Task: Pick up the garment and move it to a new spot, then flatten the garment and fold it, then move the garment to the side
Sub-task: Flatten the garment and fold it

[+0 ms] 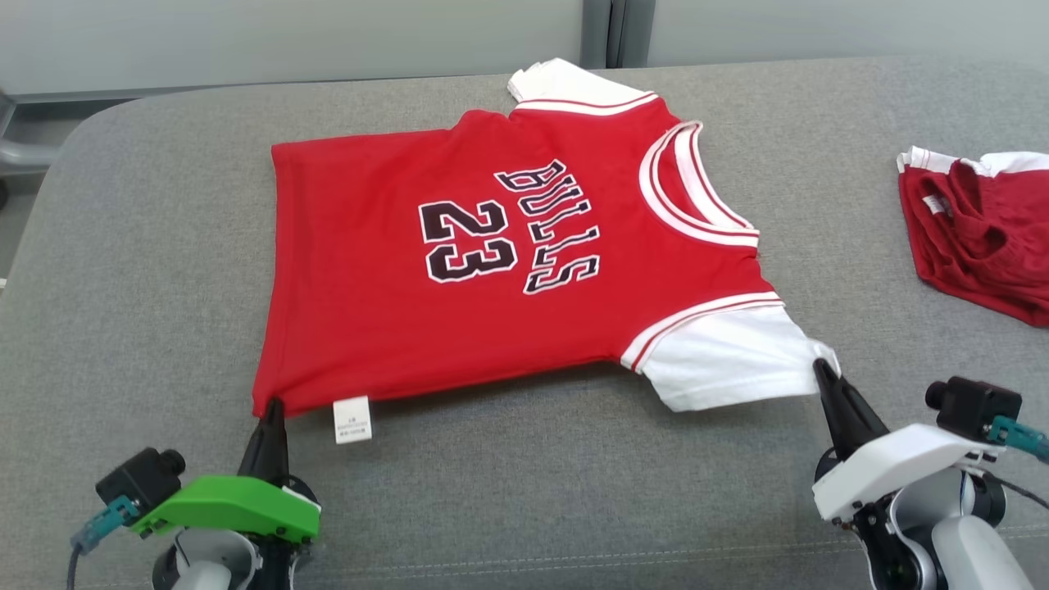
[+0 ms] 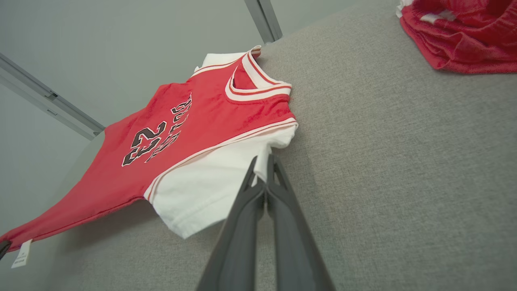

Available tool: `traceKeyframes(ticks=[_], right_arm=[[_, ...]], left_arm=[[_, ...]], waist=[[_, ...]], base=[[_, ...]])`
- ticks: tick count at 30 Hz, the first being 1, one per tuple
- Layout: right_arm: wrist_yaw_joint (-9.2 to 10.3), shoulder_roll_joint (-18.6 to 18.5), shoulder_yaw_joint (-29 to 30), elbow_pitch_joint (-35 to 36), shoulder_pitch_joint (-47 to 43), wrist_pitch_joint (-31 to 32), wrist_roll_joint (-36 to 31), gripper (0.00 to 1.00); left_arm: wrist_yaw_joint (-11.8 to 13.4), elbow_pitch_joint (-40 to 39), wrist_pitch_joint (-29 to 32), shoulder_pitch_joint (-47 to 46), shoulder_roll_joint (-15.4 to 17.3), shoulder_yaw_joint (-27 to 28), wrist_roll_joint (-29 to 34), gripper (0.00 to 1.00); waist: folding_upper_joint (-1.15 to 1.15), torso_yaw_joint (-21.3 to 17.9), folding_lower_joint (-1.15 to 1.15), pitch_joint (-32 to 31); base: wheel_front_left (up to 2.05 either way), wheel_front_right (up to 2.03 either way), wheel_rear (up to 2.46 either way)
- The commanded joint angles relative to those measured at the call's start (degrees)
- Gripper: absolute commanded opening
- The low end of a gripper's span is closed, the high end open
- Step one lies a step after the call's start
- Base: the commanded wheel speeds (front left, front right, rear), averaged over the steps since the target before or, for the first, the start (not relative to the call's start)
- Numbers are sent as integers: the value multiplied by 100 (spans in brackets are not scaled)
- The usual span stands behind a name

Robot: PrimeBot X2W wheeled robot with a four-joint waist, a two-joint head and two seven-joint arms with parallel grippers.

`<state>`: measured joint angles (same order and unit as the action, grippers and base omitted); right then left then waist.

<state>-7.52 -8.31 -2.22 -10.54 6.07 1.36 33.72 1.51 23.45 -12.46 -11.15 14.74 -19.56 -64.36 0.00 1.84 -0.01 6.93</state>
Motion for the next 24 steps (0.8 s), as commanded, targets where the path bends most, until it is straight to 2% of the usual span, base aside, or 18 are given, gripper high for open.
traceKeyframes(ticks=[1, 6, 14, 20, 24], right_arm=[[7, 48, 63, 69, -152, 47, -93, 0], [7, 268, 172, 220, -525, 223, -246, 0], [7, 385, 263, 275, -879, 481, -303, 0], [7, 412, 308, 488, -1265, 675, -257, 0], [7, 438, 346, 669, -1561, 814, -196, 0]], left_arm=[[-33, 56, -56, 115, -17, -11, 72, 0], [-89, 256, -173, 320, -94, 82, 74, 0], [-147, 451, -221, 539, -227, 162, 28, 0], [-215, 388, -231, 865, -173, 190, 46, 0], [-167, 180, -238, 1203, -147, 200, 72, 0]], waist=[[0, -22, 1, -42], [0, -49, 1, -142], [0, -57, 1, -255], [0, -69, 1, -348], [0, -69, 1, -455]], base=[[0, 0, 0], [0, 0, 0], [0, 0, 0], [0, 0, 0], [0, 0, 0]])
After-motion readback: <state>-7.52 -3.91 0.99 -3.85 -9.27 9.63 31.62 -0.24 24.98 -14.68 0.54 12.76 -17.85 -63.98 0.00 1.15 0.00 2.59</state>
